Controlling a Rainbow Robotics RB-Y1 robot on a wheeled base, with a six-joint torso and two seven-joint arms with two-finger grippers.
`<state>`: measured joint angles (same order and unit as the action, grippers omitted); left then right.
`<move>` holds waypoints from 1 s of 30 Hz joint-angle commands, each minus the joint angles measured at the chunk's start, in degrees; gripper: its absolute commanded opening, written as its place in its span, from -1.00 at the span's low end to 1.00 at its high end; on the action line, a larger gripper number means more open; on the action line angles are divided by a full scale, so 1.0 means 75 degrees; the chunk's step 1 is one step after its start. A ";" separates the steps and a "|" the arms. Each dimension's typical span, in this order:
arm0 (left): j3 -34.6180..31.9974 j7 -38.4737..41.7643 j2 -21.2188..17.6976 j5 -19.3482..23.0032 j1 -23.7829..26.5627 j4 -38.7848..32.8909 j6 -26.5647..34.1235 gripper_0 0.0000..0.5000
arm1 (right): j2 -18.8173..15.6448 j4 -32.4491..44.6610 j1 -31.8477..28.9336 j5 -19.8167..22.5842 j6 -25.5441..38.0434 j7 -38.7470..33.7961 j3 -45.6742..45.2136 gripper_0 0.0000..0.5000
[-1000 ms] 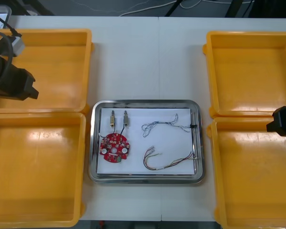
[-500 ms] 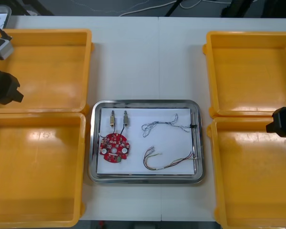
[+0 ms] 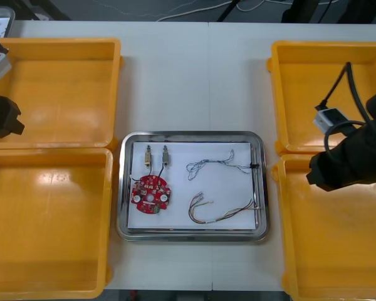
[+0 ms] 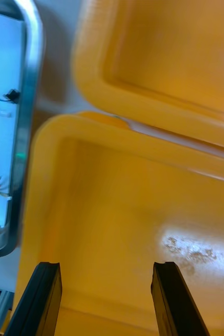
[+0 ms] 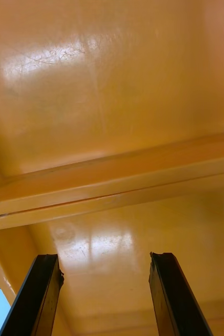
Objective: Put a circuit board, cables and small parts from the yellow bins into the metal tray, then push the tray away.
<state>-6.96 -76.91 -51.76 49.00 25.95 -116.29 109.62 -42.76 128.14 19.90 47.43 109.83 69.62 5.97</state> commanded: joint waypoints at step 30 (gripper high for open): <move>-0.0337 -0.0421 -0.0282 0.0053 -0.0354 -0.0537 0.0051 1.00 | 0.1436 0.0422 0.2256 -0.0828 0.0023 0.2998 0.4512 1.00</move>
<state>-7.23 -76.91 -51.77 49.04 24.13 -118.56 109.62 -34.83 130.85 35.13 43.97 109.83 88.38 36.75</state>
